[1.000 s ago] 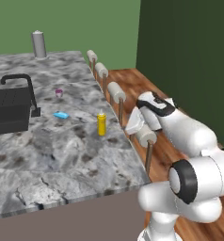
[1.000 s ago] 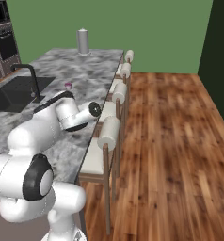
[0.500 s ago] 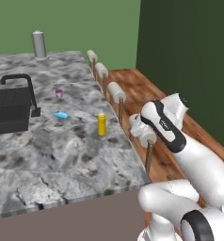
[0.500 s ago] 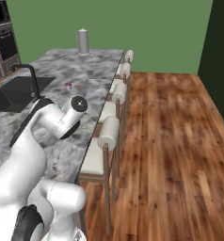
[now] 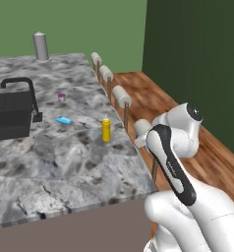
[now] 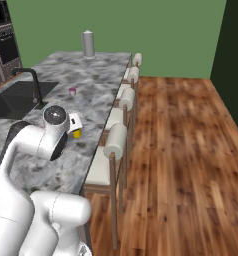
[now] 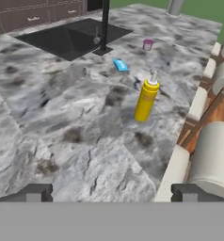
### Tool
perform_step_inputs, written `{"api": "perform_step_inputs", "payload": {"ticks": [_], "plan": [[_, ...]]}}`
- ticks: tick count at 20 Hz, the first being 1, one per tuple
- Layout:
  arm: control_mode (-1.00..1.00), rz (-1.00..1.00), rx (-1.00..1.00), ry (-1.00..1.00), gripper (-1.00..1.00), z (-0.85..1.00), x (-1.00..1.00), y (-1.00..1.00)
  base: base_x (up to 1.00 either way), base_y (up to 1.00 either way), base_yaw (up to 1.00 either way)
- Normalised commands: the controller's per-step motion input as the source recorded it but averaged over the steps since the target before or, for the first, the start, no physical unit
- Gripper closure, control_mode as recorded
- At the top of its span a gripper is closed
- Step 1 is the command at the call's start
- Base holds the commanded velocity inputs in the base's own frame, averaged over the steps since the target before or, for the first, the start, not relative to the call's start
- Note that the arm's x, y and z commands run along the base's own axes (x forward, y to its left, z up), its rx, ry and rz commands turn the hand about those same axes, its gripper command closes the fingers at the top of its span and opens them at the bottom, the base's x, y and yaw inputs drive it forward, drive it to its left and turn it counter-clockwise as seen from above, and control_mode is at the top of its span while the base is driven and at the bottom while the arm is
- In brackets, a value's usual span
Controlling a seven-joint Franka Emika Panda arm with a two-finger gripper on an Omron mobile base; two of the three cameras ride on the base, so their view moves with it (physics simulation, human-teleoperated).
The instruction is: Move the mustard and oil and vinegar bottle from the cabinet to the dining counter.
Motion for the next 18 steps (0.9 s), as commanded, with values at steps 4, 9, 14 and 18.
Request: {"api": "perform_step_inputs", "payload": {"ticks": [4,9,14,18], "plan": [[-1.0,-0.25,0.0,0.05,-1.0,0.39,-0.52,0.0,0.0,0.0,0.0],[-1.0,-0.21,0.0,0.07,-1.0,0.35,-0.52,0.0,0.0,0.0,0.0],[-1.0,-0.19,0.0,0.12,-1.0,0.28,-0.52,0.0,0.0,0.0,0.0],[-1.0,-0.13,0.0,0.16,-1.0,0.23,-0.5,0.0,0.0,0.0,0.0]]}}
